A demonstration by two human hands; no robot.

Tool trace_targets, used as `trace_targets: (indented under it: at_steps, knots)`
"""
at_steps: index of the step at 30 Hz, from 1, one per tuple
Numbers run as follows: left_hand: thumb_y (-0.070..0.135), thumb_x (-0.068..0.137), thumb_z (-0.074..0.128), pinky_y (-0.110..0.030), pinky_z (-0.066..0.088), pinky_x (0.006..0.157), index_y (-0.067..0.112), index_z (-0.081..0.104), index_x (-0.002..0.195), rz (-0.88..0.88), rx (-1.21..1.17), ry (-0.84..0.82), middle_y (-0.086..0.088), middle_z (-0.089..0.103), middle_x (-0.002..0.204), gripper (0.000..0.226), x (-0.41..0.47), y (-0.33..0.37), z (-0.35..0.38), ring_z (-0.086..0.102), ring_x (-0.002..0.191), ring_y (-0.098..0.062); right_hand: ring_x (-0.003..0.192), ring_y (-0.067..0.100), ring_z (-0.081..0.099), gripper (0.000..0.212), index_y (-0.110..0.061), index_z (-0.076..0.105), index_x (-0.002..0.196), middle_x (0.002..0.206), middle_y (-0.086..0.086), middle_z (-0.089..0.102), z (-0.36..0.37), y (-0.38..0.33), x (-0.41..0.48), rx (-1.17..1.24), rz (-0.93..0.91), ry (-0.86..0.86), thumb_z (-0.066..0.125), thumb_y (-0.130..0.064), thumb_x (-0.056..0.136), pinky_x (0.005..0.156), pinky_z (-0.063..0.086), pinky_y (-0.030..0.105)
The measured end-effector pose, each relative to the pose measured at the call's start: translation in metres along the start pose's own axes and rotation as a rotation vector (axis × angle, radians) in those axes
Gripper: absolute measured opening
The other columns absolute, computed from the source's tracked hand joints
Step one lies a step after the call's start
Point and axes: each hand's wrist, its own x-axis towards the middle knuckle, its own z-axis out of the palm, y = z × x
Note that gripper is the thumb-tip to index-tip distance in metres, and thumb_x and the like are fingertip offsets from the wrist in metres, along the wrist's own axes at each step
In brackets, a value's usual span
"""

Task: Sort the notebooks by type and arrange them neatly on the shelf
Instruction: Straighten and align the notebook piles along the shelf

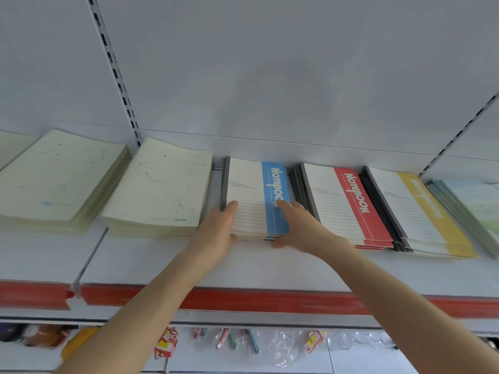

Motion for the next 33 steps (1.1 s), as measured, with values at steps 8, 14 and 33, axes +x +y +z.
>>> trace_targets:
  at_steps: [8,14,33]
  knots:
    - [0.006,0.079,0.07,-0.01,0.03,0.07,-0.001,0.051,0.126,-0.052,-0.175,0.08,-0.012,0.059,0.121,0.051,-0.004,-0.003,-0.001,0.054,0.105,-0.019,0.113,0.024,0.046,0.084,-0.023,0.019,0.145,0.131,0.007,0.041,0.0,-0.002,-0.008,0.012,0.011,0.0,0.071,-0.02,0.08,0.075,0.043,0.027]
    - [0.011,0.085,0.064,-0.026,0.039,0.088,0.005,0.046,0.126,-0.034,-0.037,0.084,-0.012,0.051,0.12,0.046,0.001,-0.007,0.01,0.052,0.109,-0.025,0.114,0.026,0.046,0.071,-0.02,0.029,0.139,0.13,0.009,0.039,-0.002,-0.003,-0.003,-0.062,-0.03,0.03,0.07,-0.022,0.081,0.088,0.043,0.033]
    - [0.017,0.08,0.071,-0.021,0.036,0.084,0.006,0.051,0.128,0.018,-0.118,0.147,-0.012,0.057,0.121,0.053,-0.006,-0.012,0.01,0.054,0.109,-0.023,0.104,0.023,0.048,0.055,-0.014,0.044,0.124,0.12,0.006,0.048,0.007,0.001,-0.005,-0.057,-0.011,0.051,0.071,-0.03,0.079,0.079,0.039,0.029]
